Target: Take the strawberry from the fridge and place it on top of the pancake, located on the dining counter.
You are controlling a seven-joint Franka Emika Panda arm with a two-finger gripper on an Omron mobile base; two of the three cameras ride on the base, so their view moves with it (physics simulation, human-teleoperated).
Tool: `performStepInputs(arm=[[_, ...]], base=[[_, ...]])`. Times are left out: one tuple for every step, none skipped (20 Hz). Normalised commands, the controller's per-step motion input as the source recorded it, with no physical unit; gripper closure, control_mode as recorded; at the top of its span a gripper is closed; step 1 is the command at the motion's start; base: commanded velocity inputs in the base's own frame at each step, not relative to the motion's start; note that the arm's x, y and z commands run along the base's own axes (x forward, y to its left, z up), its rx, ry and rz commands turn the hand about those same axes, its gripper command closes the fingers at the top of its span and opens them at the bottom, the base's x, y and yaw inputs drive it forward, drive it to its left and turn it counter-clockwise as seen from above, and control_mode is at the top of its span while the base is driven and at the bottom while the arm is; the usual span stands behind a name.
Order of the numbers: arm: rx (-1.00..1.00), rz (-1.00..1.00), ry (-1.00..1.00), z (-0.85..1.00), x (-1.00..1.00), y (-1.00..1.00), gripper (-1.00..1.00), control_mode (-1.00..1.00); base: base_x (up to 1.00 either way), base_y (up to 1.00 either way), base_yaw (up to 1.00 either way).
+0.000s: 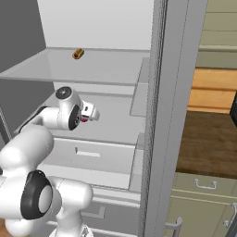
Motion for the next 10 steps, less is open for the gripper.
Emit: performStepInputs(arm=[[0.0, 0.0, 0.02, -0.01, 0.0, 0.0, -1.0, -1.0], [0.0, 0.0, 0.0, -0.01, 0.0, 0.0, -1.0, -1.0], [0.0, 0.0, 0.0, -0.09, 0.0, 0.0, -1.0, -1.0], [0.0, 0.0, -0.02, -0.12, 0.0, 0.0, -1.0, -1.0], [0.0, 0.0, -0.02, -0.11, 0.0, 0.0, -1.0, -1.0], [0.0, 0.0, 0.0, -0.02, 0.0, 0.0, -1.0, -1.0], [0.0, 0.0, 0.0, 0.0, 0.0, 0.0, -1.0, -1.0], [0.0, 0.0, 0.0, 0.0, 0.01, 0.0, -1.0, -1.0], [0.0, 0.0, 0.0, 0.0, 0.01, 0.0, -1.0, -1.0], [0.0, 0.0, 0.0, -0.03, 0.04, 0.0, -1.0, -1.0]], base=[[0.0, 0.0, 0.0], [0.0, 0.0, 0.0], [0.0, 0.0, 0.0], [0.0, 0.0, 0.0], [0.0, 0.0, 0.0], [0.0, 0.0, 0.0], [0.0, 0.0, 0.0], [0.0, 0.0, 0.0], [0.0, 0.0, 0.0], [0.0, 0.0, 0.0]])
